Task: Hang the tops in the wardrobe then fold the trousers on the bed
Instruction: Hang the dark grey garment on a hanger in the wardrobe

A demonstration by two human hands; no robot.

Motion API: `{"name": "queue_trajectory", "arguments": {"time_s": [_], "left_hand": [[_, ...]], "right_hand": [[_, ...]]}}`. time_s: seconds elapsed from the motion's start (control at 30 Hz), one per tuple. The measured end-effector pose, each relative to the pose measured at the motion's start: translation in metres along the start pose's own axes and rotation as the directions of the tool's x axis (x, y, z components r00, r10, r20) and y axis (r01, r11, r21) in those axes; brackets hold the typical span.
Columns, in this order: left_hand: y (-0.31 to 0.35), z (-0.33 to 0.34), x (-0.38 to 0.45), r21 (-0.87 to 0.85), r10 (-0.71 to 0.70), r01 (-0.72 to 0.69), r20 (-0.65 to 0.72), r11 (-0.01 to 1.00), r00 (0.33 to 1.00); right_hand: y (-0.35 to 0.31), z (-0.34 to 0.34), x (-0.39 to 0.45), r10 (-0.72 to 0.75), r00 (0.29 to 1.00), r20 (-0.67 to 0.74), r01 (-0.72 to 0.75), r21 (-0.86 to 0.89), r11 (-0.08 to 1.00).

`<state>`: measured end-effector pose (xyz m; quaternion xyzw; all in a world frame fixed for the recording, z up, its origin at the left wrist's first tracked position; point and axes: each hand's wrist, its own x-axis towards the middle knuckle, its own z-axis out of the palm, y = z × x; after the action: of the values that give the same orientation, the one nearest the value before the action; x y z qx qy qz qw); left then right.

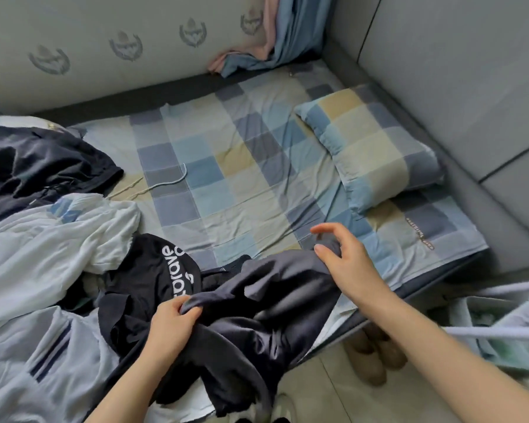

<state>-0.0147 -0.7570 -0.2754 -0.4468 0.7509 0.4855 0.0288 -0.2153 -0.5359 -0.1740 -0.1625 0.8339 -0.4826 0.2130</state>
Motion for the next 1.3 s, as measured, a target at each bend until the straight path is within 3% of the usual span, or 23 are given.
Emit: {"name": "queue_trajectory", "arguments": {"time_s": [0.13,0.23,0.37,0.47,0.53,0.57,0.67,0.7,0.83,0.93,1.07,1.2,1.3], "left_hand": [[0.077,-0.017,-0.029,0.172,0.182,-0.205,0.14,0.964,0.973],[0.136,-0.02,-0.042,0.255,0.32,-0.4,0.306,0.88,0.897],[0.219,-0.02,-0.073,0.134,0.421,-0.565,0.533,0.814,0.734],[0.285,-0.023,-0.115,-0.101,0.514,-0.615,0.662,0.782,0.545],[0.322,-0.021,-0.145,-0.241,0.584,-0.621,0.685,0.746,0.436],[0.335,-0.02,-0.159,-0.271,0.614,-0.634,0.672,0.724,0.414],[0.365,-0.006,-0.183,-0.169,0.781,-0.826,0.469,0.537,0.412],[0.371,-0.003,-0.185,-0.147,0.802,-0.844,0.429,0.516,0.416],[0.4,-0.009,-0.202,-0.248,0.805,-0.79,0.387,0.56,0.45],[0.426,-0.017,-0.229,-0.371,0.795,-0.714,0.412,0.593,0.445],[0.455,-0.021,-0.279,-0.461,0.801,-0.667,0.453,0.586,0.391],[0.473,-0.018,-0.343,-0.559,0.808,-0.599,0.507,0.573,0.3],[0.479,-0.014,-0.391,-0.623,0.819,-0.555,0.531,0.551,0.217]], "right_hand": [[-0.087,-0.056,-0.036,-0.08,0.996,-0.03,0.081,0.018,0.997],[-0.143,-0.095,-0.069,-0.145,0.982,-0.124,0.152,0.053,0.987],[-0.198,-0.135,-0.107,-0.237,0.931,-0.276,0.259,0.048,0.965],[-0.229,-0.16,-0.131,-0.292,0.858,-0.422,0.312,-0.022,0.95],[-0.246,-0.173,-0.147,-0.312,0.81,-0.496,0.323,-0.067,0.944],[-0.252,-0.179,-0.153,-0.319,0.791,-0.522,0.326,-0.082,0.942],[-0.265,-0.203,-0.178,-0.332,0.713,-0.617,0.325,-0.129,0.937],[-0.266,-0.212,-0.185,-0.33,0.687,-0.647,0.314,-0.145,0.938],[-0.252,-0.251,-0.227,-0.288,0.619,-0.731,0.165,-0.238,0.957],[-0.239,-0.269,-0.267,-0.228,0.669,-0.708,0.02,-0.29,0.957],[-0.223,-0.285,-0.308,-0.024,0.795,-0.606,-0.096,-0.166,0.981],[-0.201,-0.288,-0.351,0.108,0.786,-0.609,-0.104,0.042,0.994],[-0.172,-0.273,-0.381,0.146,0.788,-0.598,-0.19,-0.01,0.982]]}}
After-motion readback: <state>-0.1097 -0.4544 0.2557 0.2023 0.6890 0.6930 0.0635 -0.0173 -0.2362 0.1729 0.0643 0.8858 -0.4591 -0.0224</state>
